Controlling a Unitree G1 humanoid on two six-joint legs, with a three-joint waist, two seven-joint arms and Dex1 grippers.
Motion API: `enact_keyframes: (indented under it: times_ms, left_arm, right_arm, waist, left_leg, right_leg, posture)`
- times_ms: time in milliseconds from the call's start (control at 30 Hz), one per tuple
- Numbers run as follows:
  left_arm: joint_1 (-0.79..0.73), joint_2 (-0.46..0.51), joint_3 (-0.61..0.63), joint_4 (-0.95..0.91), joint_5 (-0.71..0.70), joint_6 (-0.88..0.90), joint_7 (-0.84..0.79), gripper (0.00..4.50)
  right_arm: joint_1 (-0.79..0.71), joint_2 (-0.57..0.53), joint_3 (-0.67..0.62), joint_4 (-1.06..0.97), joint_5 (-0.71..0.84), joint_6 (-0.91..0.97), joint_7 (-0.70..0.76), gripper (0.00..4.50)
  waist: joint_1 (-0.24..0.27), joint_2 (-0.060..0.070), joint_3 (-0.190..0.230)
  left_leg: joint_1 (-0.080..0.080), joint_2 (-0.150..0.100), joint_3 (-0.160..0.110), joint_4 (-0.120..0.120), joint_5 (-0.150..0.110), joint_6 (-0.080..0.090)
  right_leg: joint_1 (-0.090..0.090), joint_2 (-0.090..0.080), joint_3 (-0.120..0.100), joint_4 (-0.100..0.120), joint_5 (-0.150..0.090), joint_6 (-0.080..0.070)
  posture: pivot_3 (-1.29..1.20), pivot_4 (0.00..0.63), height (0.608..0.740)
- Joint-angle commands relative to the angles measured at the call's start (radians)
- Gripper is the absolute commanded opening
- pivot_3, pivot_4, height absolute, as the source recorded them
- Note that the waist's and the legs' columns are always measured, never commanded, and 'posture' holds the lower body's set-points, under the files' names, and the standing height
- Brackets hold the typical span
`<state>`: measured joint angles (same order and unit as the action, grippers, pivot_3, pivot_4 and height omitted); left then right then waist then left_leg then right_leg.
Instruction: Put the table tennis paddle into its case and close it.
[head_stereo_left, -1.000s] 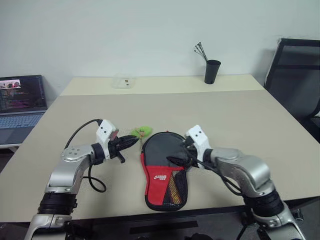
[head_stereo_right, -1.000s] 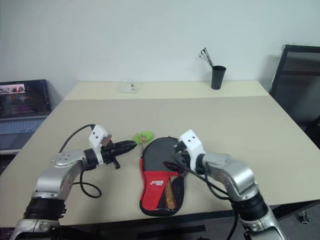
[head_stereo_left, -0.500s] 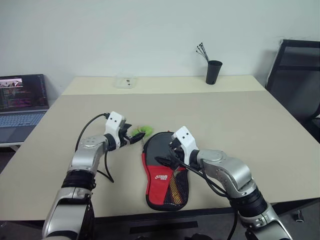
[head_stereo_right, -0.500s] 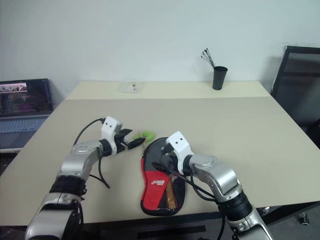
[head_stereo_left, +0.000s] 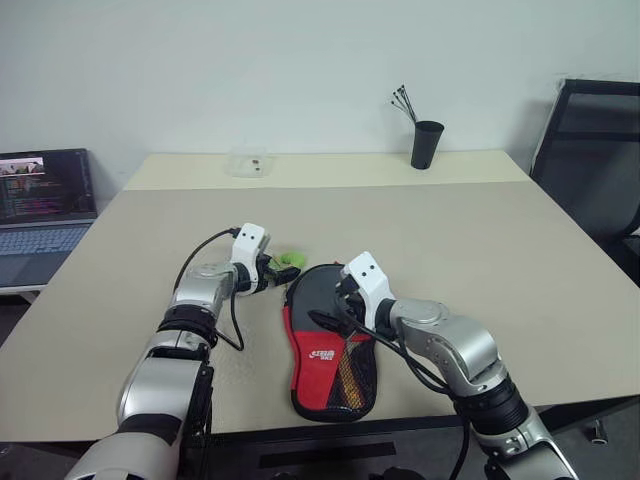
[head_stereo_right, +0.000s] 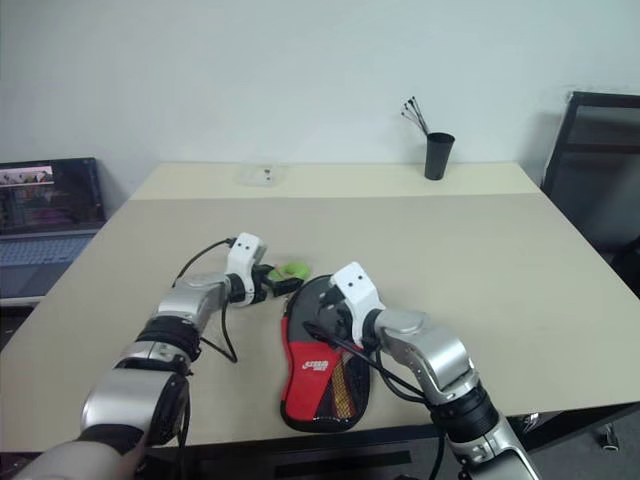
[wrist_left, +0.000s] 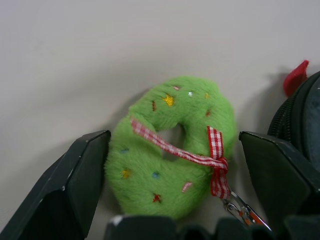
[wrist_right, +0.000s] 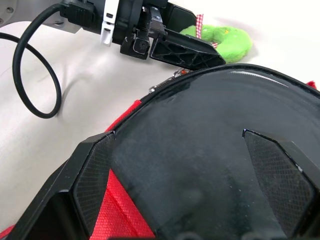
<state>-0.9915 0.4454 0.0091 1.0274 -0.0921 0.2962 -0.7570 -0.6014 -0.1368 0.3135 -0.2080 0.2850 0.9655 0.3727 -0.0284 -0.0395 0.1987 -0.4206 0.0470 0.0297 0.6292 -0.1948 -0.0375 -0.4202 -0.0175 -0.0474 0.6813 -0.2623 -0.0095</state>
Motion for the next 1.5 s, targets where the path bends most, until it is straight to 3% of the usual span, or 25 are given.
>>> enact_keyframes:
  times_ms: [33, 67, 333, 467, 767, 900, 1133, 1500]
  left_arm:
    - [0.000, -0.014, 0.000, 0.026, 0.009, 0.007, -0.014, 4.12]
    - [0.004, -0.015, 0.005, 0.024, 0.005, 0.009, -0.011, 3.96]
    - [0.046, -0.023, 0.045, -0.038, -0.017, 0.021, 0.001, 1.27]
    - [0.071, -0.021, 0.069, -0.107, -0.039, 0.030, 0.020, 0.16]
    - [0.074, -0.032, 0.029, -0.303, -0.038, 0.058, -0.007, 0.09]
    - [-0.022, -0.023, -0.065, -0.157, 0.077, -0.084, -0.005, 0.09]
    - [-0.240, -0.051, -0.116, 0.200, 0.201, -0.273, 0.125, 0.09]
    - [-0.328, -0.192, -0.214, 0.322, 0.395, -0.461, 0.305, 0.09]
  right_arm:
    - [-0.002, 0.004, -0.016, -0.035, -0.006, -0.021, -0.003, 4.50]
    - [-0.001, 0.003, -0.014, -0.034, -0.007, -0.021, -0.004, 4.50]
    - [-0.008, 0.000, 0.004, 0.019, -0.023, -0.044, 0.007, 4.50]
    - [-0.011, 0.009, 0.017, 0.092, -0.050, -0.089, 0.015, 4.50]
    - [0.017, 0.017, 0.082, 0.197, -0.118, -0.161, 0.034, 4.50]
    - [0.035, 0.015, 0.093, 0.199, -0.139, -0.171, 0.038, 4.50]
    - [0.064, 0.008, 0.114, 0.181, -0.164, -0.168, 0.058, 4.50]
    - [0.116, 0.021, 0.135, 0.148, -0.182, -0.147, 0.054, 4.50]
  waist:
    - [0.000, 0.000, 0.000]
    - [0.000, 0.000, 0.000]
    - [0.001, 0.000, 0.000]
    - [0.000, -0.001, 0.000]
    - [0.000, -0.001, -0.001]
    - [0.002, -0.002, -0.001]
    - [0.002, -0.003, -0.002]
    - [0.002, -0.003, -0.002]
  left_leg:
    - [0.000, 0.000, 0.000, 0.000, 0.000, 0.000]
    - [0.000, 0.000, 0.000, 0.000, 0.000, 0.000]
    - [0.000, 0.000, 0.000, 0.000, 0.000, 0.000]
    - [0.001, 0.000, 0.000, 0.000, 0.000, 0.000]
    - [0.001, 0.001, 0.000, 0.000, 0.000, 0.000]
    - [0.001, 0.000, 0.000, 0.001, 0.000, 0.000]
    - [0.001, 0.000, 0.001, 0.001, 0.000, 0.000]
    - [0.001, 0.000, 0.001, 0.001, 0.000, 0.000]
  right_leg:
    - [0.000, 0.000, 0.000, 0.000, 0.000, 0.000]
    - [0.000, 0.000, 0.000, 0.000, 0.000, 0.000]
    - [0.000, -0.001, 0.000, 0.000, 0.000, 0.000]
    - [0.001, -0.001, 0.000, 0.001, 0.000, 0.000]
    - [0.000, -0.001, 0.001, 0.001, 0.001, -0.001]
    - [0.001, -0.001, 0.001, 0.001, 0.001, 0.000]
    - [0.001, 0.002, 0.001, 0.000, 0.001, 0.001]
    - [0.001, 0.001, 0.001, 0.000, 0.001, 0.001]
  posture:
    - [0.00, 0.150, 0.740]
    - [0.00, 0.150, 0.740]
    - [0.00, 0.150, 0.740]
    - [0.00, 0.150, 0.740]
    - [0.00, 0.150, 0.740]
    - [0.00, 0.150, 0.740]
    - [0.00, 0.150, 0.740]
    - [0.00, 0.150, 0.740]
